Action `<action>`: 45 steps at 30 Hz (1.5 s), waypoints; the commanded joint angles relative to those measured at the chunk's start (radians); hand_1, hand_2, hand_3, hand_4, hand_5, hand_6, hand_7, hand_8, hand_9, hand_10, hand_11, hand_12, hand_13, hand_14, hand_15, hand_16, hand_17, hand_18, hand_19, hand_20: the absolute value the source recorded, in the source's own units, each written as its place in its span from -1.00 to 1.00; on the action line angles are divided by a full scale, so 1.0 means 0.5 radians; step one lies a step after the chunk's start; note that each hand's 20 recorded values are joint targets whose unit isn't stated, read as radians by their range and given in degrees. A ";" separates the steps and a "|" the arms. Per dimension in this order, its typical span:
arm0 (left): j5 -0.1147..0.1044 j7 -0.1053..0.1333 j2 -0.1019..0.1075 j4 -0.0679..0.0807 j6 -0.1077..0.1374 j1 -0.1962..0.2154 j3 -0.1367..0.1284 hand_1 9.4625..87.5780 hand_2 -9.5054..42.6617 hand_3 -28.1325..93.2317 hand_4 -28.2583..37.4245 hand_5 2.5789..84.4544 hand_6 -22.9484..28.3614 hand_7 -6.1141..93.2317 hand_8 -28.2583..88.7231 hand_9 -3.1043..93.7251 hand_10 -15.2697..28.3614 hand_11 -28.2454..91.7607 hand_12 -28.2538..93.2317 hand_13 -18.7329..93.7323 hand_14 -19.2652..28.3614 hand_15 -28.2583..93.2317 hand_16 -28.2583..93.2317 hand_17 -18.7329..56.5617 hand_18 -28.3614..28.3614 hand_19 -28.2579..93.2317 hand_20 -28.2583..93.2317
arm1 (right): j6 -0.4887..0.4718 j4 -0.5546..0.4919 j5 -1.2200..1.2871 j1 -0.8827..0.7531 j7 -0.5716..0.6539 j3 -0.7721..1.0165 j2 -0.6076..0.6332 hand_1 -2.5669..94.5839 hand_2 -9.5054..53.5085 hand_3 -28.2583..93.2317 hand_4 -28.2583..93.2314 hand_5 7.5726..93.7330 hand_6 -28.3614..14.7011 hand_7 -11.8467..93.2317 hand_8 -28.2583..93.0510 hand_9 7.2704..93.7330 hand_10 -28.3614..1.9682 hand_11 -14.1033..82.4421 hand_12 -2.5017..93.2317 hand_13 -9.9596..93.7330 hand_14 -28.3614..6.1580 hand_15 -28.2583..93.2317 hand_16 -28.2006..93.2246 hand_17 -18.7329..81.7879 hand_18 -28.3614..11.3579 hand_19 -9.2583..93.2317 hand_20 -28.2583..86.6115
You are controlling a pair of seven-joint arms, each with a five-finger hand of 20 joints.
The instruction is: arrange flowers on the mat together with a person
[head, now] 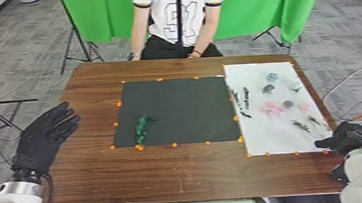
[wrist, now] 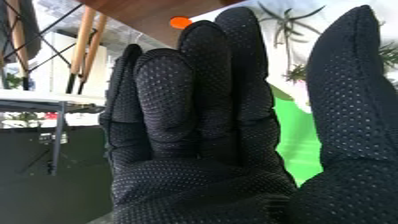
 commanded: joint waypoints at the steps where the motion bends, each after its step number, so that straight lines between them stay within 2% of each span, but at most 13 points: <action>1: 0.003 -0.021 -0.002 0.014 -0.021 0.011 0.011 -0.50 -0.58 0.66 -0.72 -0.07 0.14 -0.51 -0.67 -0.27 0.33 -0.09 -0.33 -0.20 0.46 0.06 -0.56 -0.70 0.72 0.25 -0.37 | -0.010 0.051 -0.015 0.045 0.017 -0.055 0.018 -0.06 -1.00 0.36 -1.00 0.44 0.35 0.10 -0.80 0.49 0.10 0.32 -0.29 0.43 0.03 0.68 -0.09 -0.05 -0.53 0.65 0.07; 14: 0.003 -0.016 0.006 0.015 -0.023 0.011 0.015 -0.50 -0.58 0.66 -0.72 -0.07 0.13 -0.52 -0.67 -0.26 0.34 -0.09 -0.33 -0.20 0.47 0.07 -0.56 -0.70 0.72 0.25 -0.37 | -0.040 0.090 -0.017 0.106 0.024 -0.067 0.094 -0.11 -1.00 0.40 -1.00 0.44 0.34 0.10 -0.80 0.49 0.09 0.32 -0.27 0.43 0.01 0.68 -0.08 -0.05 -0.53 0.66 0.06; 23: -0.001 -0.020 0.003 0.019 -0.023 0.002 0.023 -0.51 -0.58 0.66 -0.73 -0.07 0.13 -0.51 -0.67 -0.26 0.34 -0.09 -0.33 -0.19 0.47 0.07 -0.56 -0.70 0.72 0.25 -0.37 | -0.027 0.222 0.010 0.200 -0.049 -0.166 0.097 -0.10 -1.00 0.48 -1.00 0.44 0.35 0.10 -0.80 0.49 0.09 0.33 -0.28 0.42 0.01 0.68 -0.09 -0.05 -0.52 0.65 0.06; 25: 0.001 -0.019 0.005 0.019 -0.026 0.003 0.023 -0.51 -0.58 0.66 -0.73 -0.07 0.13 -0.51 -0.67 -0.26 0.34 -0.09 -0.33 -0.19 0.47 0.07 -0.56 -0.70 0.72 0.25 -0.37 | -0.032 0.233 0.016 0.206 -0.073 -0.177 0.093 -0.04 -1.00 0.44 -1.00 0.42 0.33 0.09 -0.53 0.50 0.11 0.35 -0.28 0.43 0.04 0.69 -0.09 -0.05 -0.51 0.65 0.05; 26: 0.001 -0.021 0.005 0.019 -0.025 0.001 0.023 -0.51 -0.58 0.66 -0.73 -0.07 0.13 -0.52 -0.67 -0.26 0.34 -0.09 -0.33 -0.19 0.47 0.07 -0.56 -0.70 0.72 0.25 -0.37 | -0.024 0.234 0.029 0.205 -0.083 -0.177 0.093 -0.01 -0.96 0.43 -1.00 0.42 0.32 0.10 -0.46 0.51 0.11 0.36 -0.28 0.44 0.05 0.70 -0.09 -0.04 -0.51 0.66 0.05; 33: -0.008 -0.021 0.004 0.017 -0.022 0.006 0.023 -0.51 -0.57 0.66 -0.73 -0.07 0.14 -0.52 -0.67 -0.26 0.34 -0.09 -0.33 -0.19 0.47 0.07 -0.56 -0.70 0.72 0.25 -0.37 | 0.006 0.216 0.182 0.167 -0.187 -0.119 0.074 -0.03 -0.80 0.64 -1.00 0.54 0.30 0.13 -0.41 0.61 0.13 0.41 -0.27 0.52 0.05 0.73 -0.07 0.00 -0.49 0.67 0.07; 45: -0.011 -0.013 0.007 0.014 -0.023 0.020 0.020 -0.53 -0.54 0.66 -0.74 -0.07 0.13 -0.52 -0.67 -0.25 0.34 -0.09 -0.33 -0.19 0.47 0.07 -0.56 -0.70 0.72 0.25 -0.37 | 0.409 0.021 0.226 0.166 -0.285 -0.065 0.095 -0.08 -0.86 0.78 -1.00 0.67 0.34 0.09 -0.31 0.72 0.15 0.50 -0.24 0.62 0.05 0.80 -0.05 0.07 -0.52 0.74 0.08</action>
